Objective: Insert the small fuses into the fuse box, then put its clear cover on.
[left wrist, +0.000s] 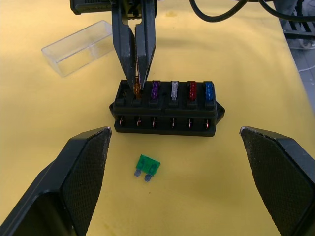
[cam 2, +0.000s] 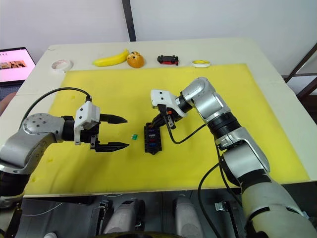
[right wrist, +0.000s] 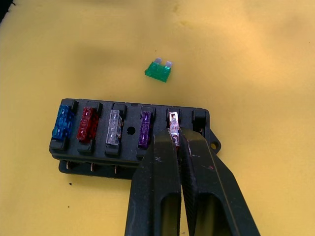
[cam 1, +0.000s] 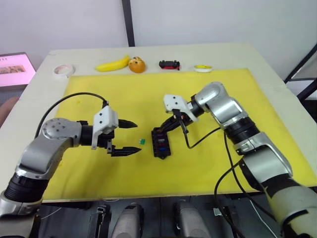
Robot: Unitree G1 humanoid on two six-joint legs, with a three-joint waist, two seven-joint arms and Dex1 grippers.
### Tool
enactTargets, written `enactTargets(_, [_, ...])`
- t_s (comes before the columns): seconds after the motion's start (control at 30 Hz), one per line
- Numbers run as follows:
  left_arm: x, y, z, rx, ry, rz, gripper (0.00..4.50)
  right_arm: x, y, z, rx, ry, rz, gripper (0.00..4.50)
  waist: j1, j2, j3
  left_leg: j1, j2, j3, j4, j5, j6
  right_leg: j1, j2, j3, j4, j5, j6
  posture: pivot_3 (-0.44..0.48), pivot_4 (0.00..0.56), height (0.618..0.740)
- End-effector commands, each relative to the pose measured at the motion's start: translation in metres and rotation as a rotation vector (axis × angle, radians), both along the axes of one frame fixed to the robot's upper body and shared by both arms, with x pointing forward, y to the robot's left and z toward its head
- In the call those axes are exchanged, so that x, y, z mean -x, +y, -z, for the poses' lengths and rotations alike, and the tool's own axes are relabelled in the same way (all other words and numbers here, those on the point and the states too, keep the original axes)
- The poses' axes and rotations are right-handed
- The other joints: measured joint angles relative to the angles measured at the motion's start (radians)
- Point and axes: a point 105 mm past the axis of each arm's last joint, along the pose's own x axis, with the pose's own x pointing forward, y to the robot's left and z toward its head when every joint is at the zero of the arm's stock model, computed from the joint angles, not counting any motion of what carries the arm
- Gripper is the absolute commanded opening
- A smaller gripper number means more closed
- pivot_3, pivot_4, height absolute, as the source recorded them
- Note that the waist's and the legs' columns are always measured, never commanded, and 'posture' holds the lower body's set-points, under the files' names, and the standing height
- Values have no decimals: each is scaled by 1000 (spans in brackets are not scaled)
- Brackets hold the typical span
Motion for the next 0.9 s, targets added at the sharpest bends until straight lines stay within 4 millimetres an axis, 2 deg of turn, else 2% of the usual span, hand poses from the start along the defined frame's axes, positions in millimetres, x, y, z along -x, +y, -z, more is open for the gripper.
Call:
enactTargets(0.03, [1,-2,-6,10,-37,13,4398,3,8,-14,-26,-22,-37,0,0,0,0,0,0,0,0,0,0,0,0,0,0,0,0,0,150,740])
enactTargets(0.53, [1,-1,-6,13,-38,0,4398,-1,5,0,56,-27,-29,0,0,0,0,0,0,0,0,0,0,0,0,0,0,0,0,0,150,740])
enactTargets(0.87, [1,-1,-5,12,-39,-2,4398,2,8,-9,27,-46,-52,0,0,0,0,0,0,0,0,0,0,0,0,0,0,0,0,0,150,740])
enactTargets(0.9, [1,-1,-5,12,-39,-1,4463,2,8,-10,25,-49,-54,335,0,0,0,0,0,0,0,0,0,0,0,0,0,0,0,0,150,740])
